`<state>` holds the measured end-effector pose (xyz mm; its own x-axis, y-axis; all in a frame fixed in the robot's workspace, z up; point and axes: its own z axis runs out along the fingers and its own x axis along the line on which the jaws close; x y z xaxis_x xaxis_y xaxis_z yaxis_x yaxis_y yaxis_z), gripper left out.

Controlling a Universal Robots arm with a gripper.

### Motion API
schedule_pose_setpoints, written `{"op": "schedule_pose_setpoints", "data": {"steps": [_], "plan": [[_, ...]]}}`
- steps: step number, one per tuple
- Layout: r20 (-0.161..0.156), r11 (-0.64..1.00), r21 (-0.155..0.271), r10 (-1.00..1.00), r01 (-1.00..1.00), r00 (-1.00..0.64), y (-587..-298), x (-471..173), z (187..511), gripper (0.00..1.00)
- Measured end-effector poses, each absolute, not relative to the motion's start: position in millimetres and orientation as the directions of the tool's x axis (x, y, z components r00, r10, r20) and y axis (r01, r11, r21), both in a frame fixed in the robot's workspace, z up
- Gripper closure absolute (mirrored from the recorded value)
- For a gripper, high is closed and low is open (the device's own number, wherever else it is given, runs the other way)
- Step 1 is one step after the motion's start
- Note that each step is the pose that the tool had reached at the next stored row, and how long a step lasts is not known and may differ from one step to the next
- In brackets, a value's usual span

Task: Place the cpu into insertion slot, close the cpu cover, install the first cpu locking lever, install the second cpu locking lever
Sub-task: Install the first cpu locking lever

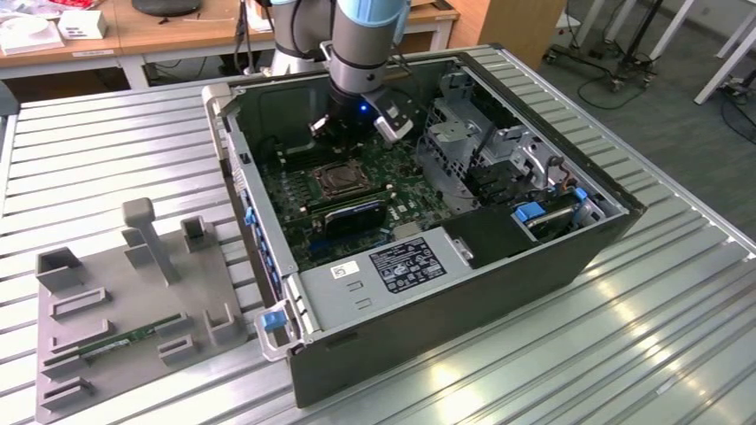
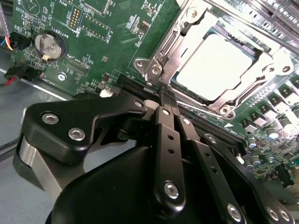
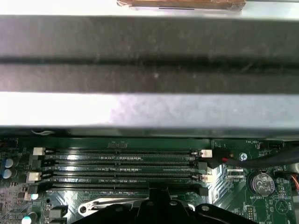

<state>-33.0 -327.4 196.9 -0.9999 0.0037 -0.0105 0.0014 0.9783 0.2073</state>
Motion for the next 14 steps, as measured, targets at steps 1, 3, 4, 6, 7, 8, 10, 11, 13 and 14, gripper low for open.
{"op": "schedule_pose_setpoints", "data": {"steps": [1,3,4,6,7,8,10,11,13,14], "plan": [[-0.011,0.978,0.208,0.004,0.001,-1.000,-327.3,-33.0,196.9,0.89],[-0.011,0.978,0.210,0.004,0.001,-1.000,-327.2,-33.0,198.8,0.89],[-0.011,0.978,0.210,0.004,0.001,-1.000,-327.2,-33.1,200.4,0.89],[-0.011,0.978,0.211,0.004,0.001,-1.000,-327.2,-33.1,204.3,0.89],[-0.011,0.977,0.211,0.004,0.001,-1.000,-327.2,-33.1,205.4,0.89],[-0.011,0.977,0.212,0.004,0.001,-1.000,-327.2,-33.1,206.0,0.89],[-0.011,0.977,0.215,0.004,0.001,-1.000,-327.2,-33.5,206.6,0.89],[-0.011,0.976,0.216,0.004,0.001,-1.000,-327.2,-34.0,206.8,0.89],[-0.011,0.975,0.221,0.004,0.001,-1.000,-327.2,-35.7,207.1,0.89],[-0.011,0.974,0.226,0.004,0.001,-1.000,-327.2,-37.2,207.2,0.89]]}}
